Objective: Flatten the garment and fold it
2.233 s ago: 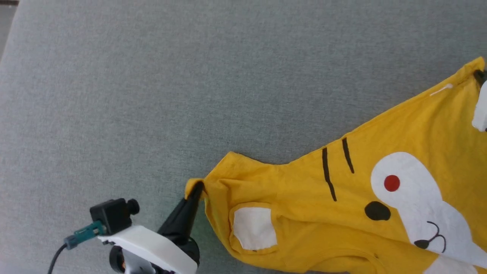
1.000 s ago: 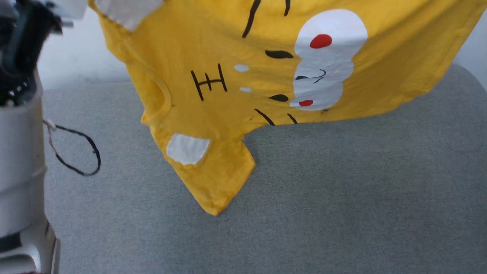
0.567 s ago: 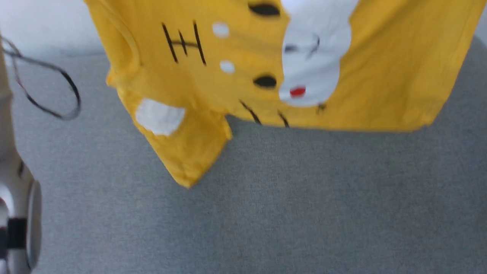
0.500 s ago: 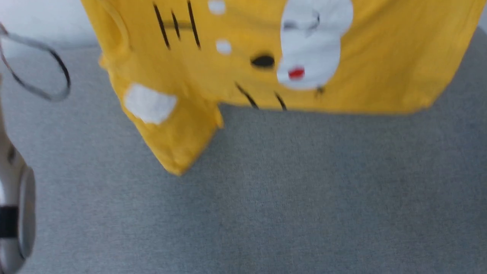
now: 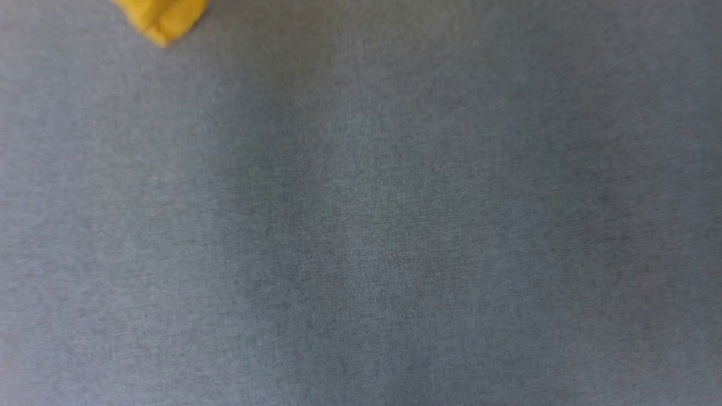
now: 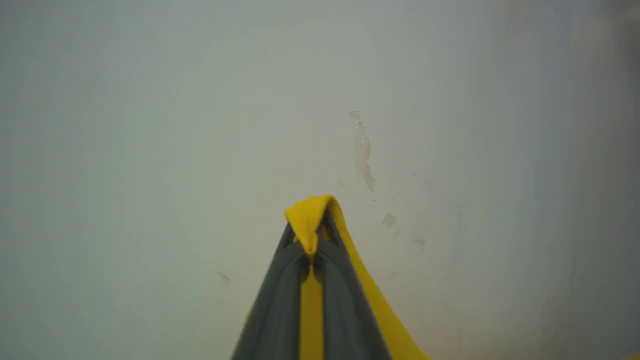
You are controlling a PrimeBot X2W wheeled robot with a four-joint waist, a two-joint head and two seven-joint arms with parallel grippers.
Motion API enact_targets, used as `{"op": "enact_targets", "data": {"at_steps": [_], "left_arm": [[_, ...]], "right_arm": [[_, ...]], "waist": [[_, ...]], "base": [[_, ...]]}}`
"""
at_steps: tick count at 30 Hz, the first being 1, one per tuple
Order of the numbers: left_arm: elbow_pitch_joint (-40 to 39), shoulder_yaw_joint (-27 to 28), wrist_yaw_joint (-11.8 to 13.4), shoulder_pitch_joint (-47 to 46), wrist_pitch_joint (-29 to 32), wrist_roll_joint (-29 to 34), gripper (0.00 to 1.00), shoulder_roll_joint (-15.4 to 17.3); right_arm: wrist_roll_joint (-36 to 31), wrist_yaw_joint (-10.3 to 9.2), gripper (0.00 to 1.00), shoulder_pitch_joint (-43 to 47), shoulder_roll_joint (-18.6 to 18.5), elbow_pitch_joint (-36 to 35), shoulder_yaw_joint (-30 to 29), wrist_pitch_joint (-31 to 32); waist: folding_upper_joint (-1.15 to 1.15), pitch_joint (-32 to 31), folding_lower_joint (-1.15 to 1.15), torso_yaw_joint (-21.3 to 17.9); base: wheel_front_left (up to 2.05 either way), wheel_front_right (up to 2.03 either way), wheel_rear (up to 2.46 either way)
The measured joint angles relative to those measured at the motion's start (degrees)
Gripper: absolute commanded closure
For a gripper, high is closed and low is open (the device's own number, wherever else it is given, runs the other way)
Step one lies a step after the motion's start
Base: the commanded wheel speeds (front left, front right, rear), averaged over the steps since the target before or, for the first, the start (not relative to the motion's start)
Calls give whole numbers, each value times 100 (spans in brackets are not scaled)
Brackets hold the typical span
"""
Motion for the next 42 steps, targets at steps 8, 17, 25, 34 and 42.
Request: {"op": "enact_targets", "data": {"at_steps": [8,17,25,34,42], "left_arm": [[387,-108,-517,113,-578,-76,100,57],[-180,3,-906,1690,-899,-736,100,144],[-2163,188,-722,4044,-723,-1206,100,293],[-4196,265,-83,7123,-432,-1322,100,456],[-4581,-148,220,9351,253,-1411,100,666]], "right_arm": [[-101,0,100,-63,-134,563,129,-544],[872,1,100,708,-432,360,890,-907],[1928,0,100,2562,-1235,-1373,883,-665],[2212,0,100,5216,-1138,-3076,-40,-279],[2203,0,100,6894,-528,-3639,-336,-138]], "waist": [[0,743,0,71],[0,1064,0,278],[0,611,-3,411],[0,-19,-4,519],[0,-564,-3,568]], "base": [[0,0,0],[0,0,0],[0,0,0],[0,0,0],[0,0,0]]}}
